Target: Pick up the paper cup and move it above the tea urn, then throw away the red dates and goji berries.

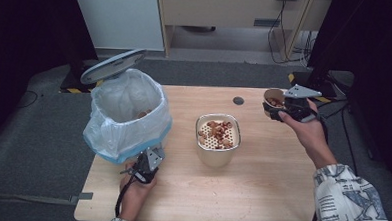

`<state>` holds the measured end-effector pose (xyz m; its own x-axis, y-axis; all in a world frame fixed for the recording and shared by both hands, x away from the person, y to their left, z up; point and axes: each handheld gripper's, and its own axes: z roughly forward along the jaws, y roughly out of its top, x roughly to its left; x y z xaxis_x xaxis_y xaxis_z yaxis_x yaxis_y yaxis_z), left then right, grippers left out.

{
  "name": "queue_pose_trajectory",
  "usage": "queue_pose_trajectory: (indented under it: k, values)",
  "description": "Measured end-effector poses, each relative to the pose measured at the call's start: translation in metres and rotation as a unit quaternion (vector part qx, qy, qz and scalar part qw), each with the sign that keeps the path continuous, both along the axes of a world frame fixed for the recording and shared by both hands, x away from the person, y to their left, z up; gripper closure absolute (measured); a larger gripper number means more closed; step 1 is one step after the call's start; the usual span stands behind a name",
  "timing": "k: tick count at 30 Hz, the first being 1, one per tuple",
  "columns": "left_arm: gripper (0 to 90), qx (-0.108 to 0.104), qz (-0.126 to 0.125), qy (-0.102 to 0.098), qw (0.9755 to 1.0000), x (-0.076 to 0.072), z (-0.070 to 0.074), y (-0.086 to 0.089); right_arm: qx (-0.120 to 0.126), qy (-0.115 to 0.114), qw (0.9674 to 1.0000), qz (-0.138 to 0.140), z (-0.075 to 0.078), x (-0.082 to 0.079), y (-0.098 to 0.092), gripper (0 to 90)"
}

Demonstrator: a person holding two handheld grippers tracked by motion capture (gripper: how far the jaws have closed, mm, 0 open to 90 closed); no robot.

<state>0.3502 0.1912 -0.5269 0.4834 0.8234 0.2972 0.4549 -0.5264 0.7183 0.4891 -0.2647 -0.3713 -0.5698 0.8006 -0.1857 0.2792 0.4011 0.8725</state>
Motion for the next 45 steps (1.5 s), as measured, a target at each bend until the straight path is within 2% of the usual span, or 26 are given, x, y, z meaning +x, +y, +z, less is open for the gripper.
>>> queue_pose_trajectory:
  k: [12,31,37,45]
  values:
    - [89.6,0.000,0.000,0.000,1.0000,0.000,0.000,0.000,-0.004,-0.009,0.9997,0.024,0.015,0.002,0.008,31.2]
    - [89.6,-0.002,0.000,-0.002,1.0000,0.000,0.000,0.000,0.005,-0.011,0.9996,0.027,0.026,0.003,0.002,31.2]
    - [89.5,-0.003,0.000,-0.002,1.0000,0.000,0.000,0.000,0.006,-0.019,0.9994,0.030,0.034,0.005,0.003,31.3]
    - [89.6,-0.003,0.000,-0.002,1.0000,0.000,-0.001,0.000,-0.009,-0.031,0.9985,0.045,0.049,0.007,0.012,31.3]
